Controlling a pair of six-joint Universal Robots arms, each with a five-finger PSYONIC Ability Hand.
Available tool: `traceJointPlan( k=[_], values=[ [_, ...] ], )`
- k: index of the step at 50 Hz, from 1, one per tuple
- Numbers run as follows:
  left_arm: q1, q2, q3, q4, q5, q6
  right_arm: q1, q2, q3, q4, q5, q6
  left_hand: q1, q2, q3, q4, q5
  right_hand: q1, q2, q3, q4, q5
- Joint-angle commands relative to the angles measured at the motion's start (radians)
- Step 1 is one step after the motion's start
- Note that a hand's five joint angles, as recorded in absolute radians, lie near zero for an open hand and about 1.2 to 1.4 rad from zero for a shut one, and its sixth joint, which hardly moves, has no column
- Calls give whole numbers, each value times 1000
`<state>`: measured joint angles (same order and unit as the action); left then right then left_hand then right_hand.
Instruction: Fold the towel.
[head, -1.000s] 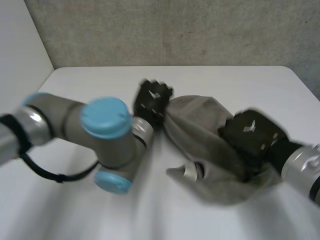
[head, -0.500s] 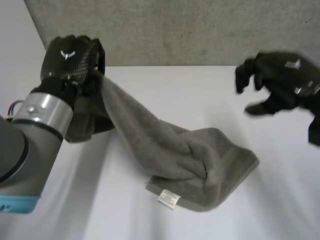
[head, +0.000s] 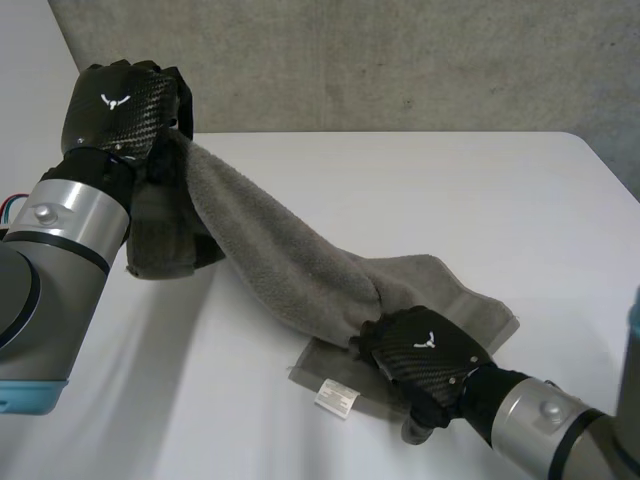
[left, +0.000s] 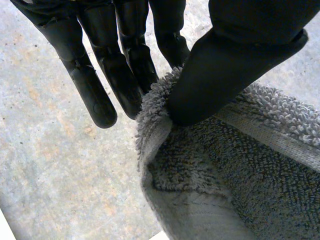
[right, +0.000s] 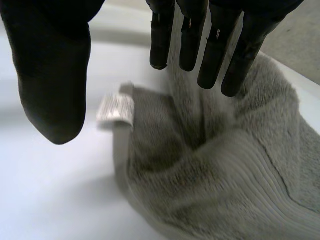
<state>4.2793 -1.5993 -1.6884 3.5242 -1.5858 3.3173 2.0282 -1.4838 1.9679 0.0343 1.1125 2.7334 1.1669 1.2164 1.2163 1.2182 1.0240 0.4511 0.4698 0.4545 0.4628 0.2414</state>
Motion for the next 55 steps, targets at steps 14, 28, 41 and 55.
traceJointPlan(
  k=[14,28,41,55],
  values=[
    [27,-33,3,42,-2,-1,-20,180,3,-230,162,-385,229,180,180,178,198,937,918,933,925,972],
    [67,-27,-1,41,0,2,-222,-19,-366,-47,-41,-350,229,180,180,178,198,945,926,942,933,980],
    [91,-45,-85,35,6,5,-549,132,-596,193,-260,152,229,180,180,178,198,945,926,942,933,980],
    [53,-191,-105,25,6,18,-542,295,-577,432,-241,-56,229,180,180,178,198,945,926,942,933,980]
  ],
)
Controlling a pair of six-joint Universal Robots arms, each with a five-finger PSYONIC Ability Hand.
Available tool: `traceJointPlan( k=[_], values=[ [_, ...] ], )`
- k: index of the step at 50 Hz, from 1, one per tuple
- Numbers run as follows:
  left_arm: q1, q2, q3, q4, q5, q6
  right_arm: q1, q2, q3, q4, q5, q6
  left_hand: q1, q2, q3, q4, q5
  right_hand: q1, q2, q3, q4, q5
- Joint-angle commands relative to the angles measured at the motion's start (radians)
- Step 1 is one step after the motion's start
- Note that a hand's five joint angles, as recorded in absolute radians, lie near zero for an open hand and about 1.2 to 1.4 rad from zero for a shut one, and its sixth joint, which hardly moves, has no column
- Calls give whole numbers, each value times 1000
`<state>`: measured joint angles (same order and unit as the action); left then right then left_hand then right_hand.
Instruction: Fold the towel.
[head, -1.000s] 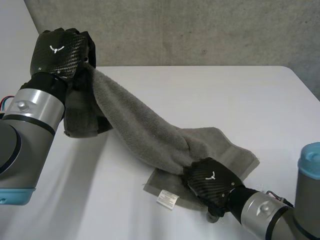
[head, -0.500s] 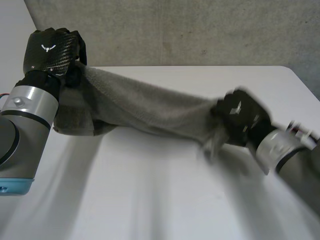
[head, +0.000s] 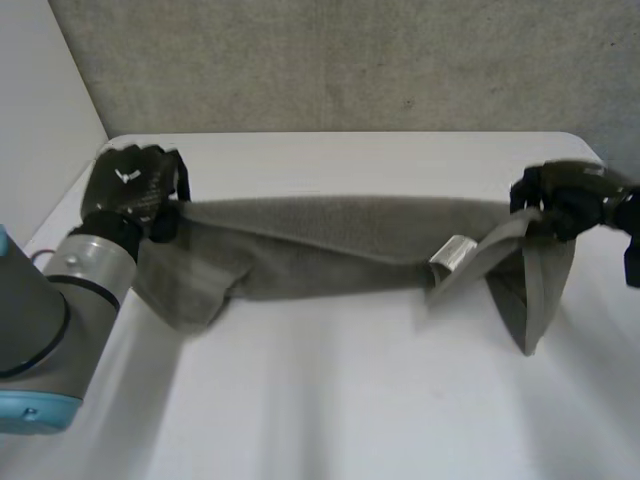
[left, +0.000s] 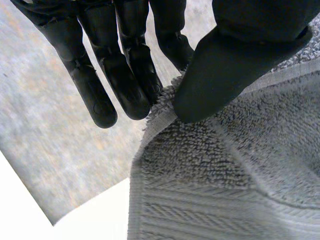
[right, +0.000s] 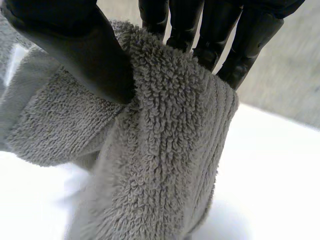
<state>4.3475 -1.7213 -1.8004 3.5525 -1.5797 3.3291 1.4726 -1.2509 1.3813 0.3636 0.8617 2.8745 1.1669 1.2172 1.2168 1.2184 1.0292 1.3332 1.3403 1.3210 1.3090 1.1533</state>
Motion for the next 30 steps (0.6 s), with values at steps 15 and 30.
traceJointPlan(
  k=[15,30],
  values=[
    [-16,-288,387,8,-16,29,172,202,-361,23,54,-77,229,179,179,178,193,63,56,75,87,68],
    [-3,-84,484,256,-94,-108,196,-47,-277,-657,15,528,229,179,179,178,193,63,56,75,87,68]
  ],
)
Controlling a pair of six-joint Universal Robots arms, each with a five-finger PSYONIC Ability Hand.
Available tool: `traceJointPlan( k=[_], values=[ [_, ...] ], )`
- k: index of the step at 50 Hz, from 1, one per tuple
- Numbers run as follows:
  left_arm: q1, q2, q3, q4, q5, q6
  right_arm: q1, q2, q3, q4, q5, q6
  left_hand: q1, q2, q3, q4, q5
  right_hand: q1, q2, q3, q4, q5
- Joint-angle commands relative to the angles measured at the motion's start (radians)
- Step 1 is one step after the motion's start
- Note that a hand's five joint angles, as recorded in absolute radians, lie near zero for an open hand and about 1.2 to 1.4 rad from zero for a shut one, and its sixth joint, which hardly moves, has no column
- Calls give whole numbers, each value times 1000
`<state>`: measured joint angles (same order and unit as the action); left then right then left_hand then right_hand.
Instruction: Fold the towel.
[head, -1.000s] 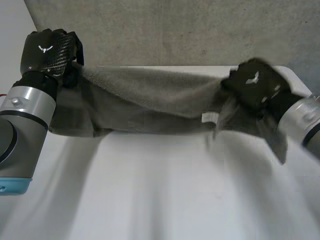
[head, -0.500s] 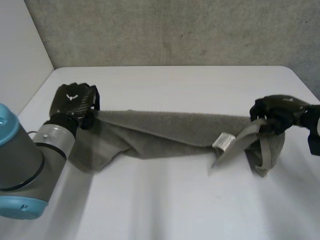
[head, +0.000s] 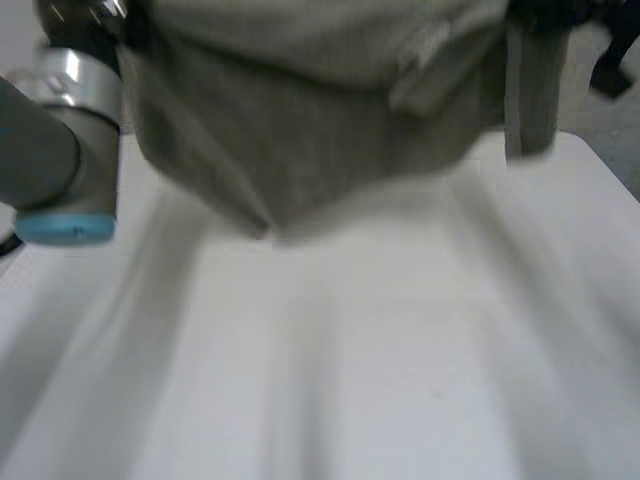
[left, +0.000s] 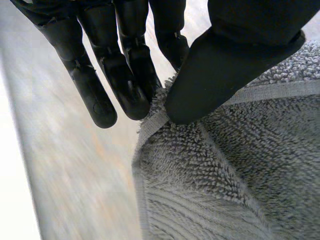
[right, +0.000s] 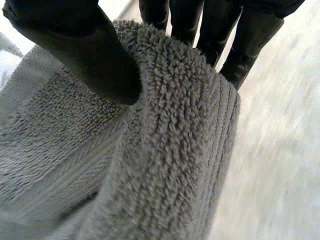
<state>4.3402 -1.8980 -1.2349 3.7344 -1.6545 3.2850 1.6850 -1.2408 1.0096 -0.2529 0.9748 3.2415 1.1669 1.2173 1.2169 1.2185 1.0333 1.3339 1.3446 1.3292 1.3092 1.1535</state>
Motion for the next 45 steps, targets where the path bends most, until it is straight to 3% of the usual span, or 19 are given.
traceJointPlan(
  k=[1,5,12,13,14,16,20,24,28,29,30,31,32,38,45],
  values=[
    [3,94,-128,64,-18,-68,-16,-57,95,-40,-99,161,229,179,179,178,188,62,52,67,87,68],
    [2,94,-239,42,-14,-68,-21,13,98,179,-238,33,229,179,179,178,188,62,52,67,87,68],
    [1,71,-498,45,5,-65,-21,139,107,456,-249,-279,229,179,179,178,188,62,52,67,87,68],
    [-1,51,-532,48,16,-64,-21,173,115,510,-248,-375,229,179,179,178,188,62,52,67,87,68],
    [-1,51,-532,48,16,-64,-21,173,115,511,-248,-376,229,179,179,178,188,62,52,67,87,68],
    [-5,28,-554,48,27,-64,-21,240,124,602,-240,-568,229,179,179,178,188,62,52,67,87,68],
    [-5,-21,-578,41,39,-62,-24,308,118,673,-211,-737,229,179,179,178,188,62,52,67,87,68],
    [-4,-33,-569,36,39,-62,-44,363,112,731,-104,-902,229,179,179,178,188,62,52,67,87,68],
    [-2,-33,-568,35,39,-62,-51,365,119,733,-59,-930,229,179,179,178,188,62,52,67,87,68],
    [-5,-29,-568,35,39,-62,-54,363,124,733,-57,-928,229,179,179,178,188,-187,-197,-182,-162,-181],
    [-5,-29,-568,35,39,-62,-54,363,124,733,-57,-928,229,179,179,178,188,-189,-200,-184,-164,-183],
    [-7,-27,-568,35,39,-62,-54,359,135,729,-59,-928,229,179,179,178,188,-651,-662,-646,-627,-645],
    [-7,-27,-568,35,39,-62,-56,350,148,725,-62,-927,229,179,179,178,188,-883,-893,-878,-858,-877],
    [-8,-21,-569,35,39,-64,-56,250,238,670,-82,-925,229,179,179,178,188,-988,-998,-983,-963,-982],
    [-5,-21,-577,35,39,-65,-51,42,522,470,-139,-910,229,179,179,178,188,-967,-978,-962,-942,-961]
  ],
)
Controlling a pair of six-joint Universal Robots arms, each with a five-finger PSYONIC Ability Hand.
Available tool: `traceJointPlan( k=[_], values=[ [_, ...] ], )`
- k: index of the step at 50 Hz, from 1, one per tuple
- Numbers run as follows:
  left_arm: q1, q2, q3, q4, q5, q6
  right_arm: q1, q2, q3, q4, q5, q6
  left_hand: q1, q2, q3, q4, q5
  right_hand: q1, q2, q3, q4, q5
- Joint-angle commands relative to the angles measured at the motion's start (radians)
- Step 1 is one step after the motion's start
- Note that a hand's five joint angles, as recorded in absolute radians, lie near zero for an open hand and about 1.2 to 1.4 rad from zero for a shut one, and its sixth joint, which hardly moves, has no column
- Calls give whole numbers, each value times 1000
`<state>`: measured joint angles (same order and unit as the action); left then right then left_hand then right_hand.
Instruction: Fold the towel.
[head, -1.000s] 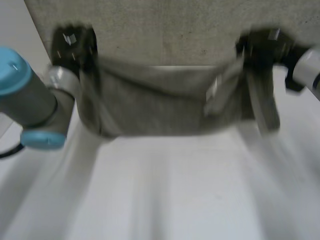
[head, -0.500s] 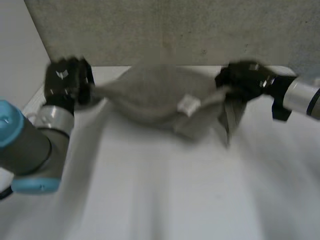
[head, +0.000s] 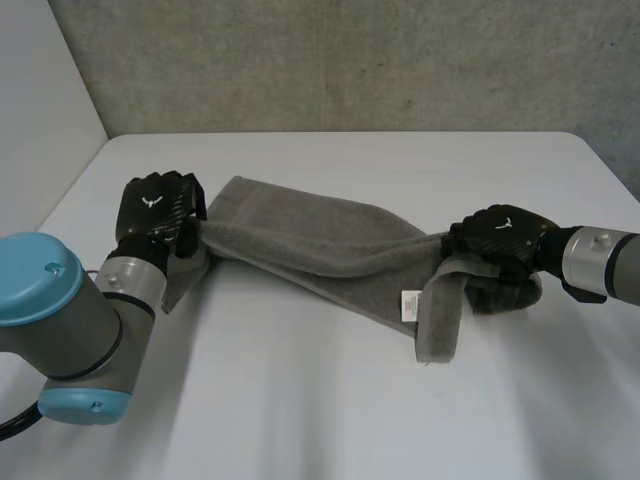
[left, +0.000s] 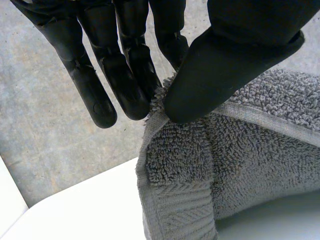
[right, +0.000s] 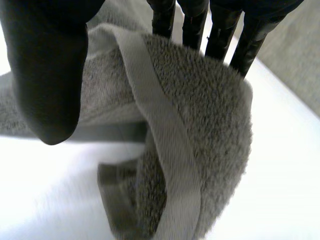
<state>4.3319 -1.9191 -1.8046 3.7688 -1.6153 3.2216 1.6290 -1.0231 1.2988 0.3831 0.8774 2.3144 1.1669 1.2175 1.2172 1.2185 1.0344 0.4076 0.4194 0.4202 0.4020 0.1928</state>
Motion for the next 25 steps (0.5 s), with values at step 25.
traceJointPlan(
  k=[25],
  values=[
    [5,6,-24,0,0,-2,182,-266,593,-533,23,-136,229,179,179,178,187,-6,-17,-18,0,35]
  ],
)
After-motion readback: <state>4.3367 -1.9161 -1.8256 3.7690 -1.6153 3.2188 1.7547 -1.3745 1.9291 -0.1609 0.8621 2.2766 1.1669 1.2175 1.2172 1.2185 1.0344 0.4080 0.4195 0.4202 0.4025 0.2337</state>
